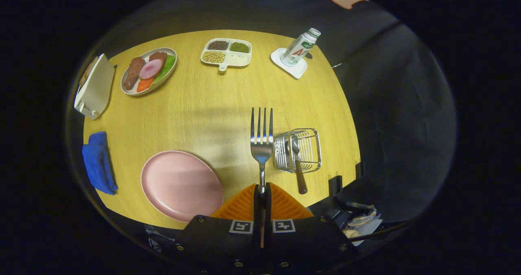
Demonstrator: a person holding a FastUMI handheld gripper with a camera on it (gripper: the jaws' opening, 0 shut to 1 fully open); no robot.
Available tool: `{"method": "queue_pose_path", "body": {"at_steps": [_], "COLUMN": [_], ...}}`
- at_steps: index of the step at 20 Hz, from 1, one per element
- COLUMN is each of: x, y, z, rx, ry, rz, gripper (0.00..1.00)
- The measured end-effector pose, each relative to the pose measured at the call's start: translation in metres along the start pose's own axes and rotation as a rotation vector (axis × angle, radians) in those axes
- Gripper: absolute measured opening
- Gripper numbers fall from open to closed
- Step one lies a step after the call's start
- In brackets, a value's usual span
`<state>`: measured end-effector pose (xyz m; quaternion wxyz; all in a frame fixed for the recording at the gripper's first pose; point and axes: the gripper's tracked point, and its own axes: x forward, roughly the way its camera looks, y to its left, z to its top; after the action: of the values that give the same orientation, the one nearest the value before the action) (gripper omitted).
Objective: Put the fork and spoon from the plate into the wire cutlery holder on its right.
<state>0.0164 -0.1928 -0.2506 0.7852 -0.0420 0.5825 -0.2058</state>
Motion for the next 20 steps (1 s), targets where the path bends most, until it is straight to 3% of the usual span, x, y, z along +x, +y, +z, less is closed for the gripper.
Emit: {"method": "queue_pose_path", "body": {"at_steps": [12,20], "x": [0.028,0.057], "y": [-0.066,-0.082], "z": [-0.009,-0.018], "rx": [0.075,0.078], "ry": [0.118,0.233], "rz": [-0.047,-0.026], "gripper": [0.03,0.03]}}
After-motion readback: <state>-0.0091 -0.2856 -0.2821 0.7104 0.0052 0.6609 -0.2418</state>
